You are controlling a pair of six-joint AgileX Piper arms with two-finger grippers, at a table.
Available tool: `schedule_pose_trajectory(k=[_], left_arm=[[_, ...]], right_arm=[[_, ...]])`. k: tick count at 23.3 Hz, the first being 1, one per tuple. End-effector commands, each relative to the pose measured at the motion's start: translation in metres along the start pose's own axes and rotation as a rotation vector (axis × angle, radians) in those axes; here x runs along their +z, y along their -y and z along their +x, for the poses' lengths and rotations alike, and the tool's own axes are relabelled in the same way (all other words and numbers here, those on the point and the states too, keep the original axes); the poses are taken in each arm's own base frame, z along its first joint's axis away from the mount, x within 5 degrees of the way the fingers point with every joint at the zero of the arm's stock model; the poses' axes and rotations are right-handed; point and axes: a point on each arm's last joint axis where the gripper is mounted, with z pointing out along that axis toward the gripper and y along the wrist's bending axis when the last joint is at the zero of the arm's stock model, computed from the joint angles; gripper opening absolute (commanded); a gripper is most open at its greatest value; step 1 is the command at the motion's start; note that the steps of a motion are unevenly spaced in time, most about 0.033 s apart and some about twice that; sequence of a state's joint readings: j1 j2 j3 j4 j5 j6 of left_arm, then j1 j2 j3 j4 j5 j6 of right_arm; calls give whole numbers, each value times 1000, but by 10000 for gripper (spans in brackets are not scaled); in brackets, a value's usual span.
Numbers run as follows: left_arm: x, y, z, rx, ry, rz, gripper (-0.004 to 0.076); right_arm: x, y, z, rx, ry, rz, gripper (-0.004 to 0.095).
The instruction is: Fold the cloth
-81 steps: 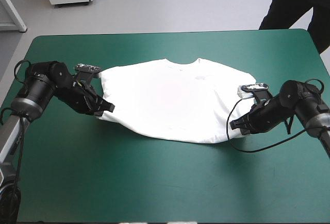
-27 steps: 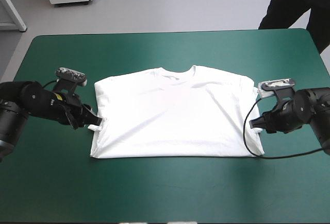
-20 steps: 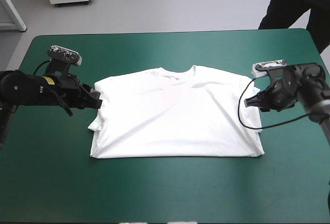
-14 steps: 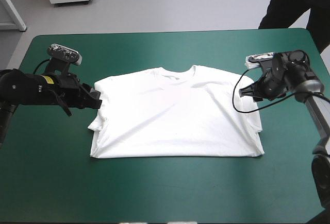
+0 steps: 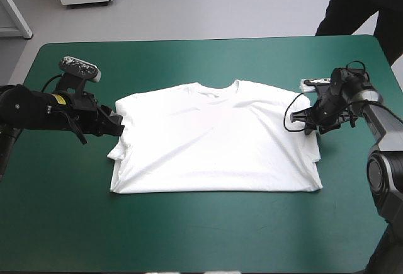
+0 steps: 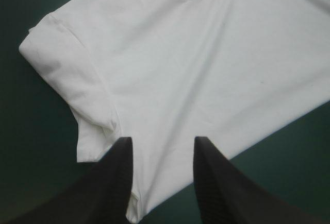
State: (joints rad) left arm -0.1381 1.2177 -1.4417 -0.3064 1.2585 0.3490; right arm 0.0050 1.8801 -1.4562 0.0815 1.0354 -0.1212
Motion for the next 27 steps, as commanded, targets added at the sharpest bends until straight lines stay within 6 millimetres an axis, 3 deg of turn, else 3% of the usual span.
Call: schedule_pose_trajectory(k=[1,2,3,5,10,20,27], left_arm=[[-16,6,-5,6,79,3,290],[-16,6,-5,6,75,4,290],[-16,6,-4,6,63,8,290],[-16,7,-1,6,36,18,290],[-20,9,0,2,49,25,289],[-26,13,1,4,72,34,288],[-27,15,0,-2,85,54,288]], right_arm=[[-23,-2,-6,-22,92,-38,256],[-22,-2,-6,-23,88,-40,194],[-20,-2,-6,-20,85,-44,70],[-20,-2,-6,-20,85,-44,-13],[-25,-7,-4,-4,67,-93,-13],[-57,-33,-4,-54,133,-187,-12],[-52,-66,-7,-142,143,-228,-12]])
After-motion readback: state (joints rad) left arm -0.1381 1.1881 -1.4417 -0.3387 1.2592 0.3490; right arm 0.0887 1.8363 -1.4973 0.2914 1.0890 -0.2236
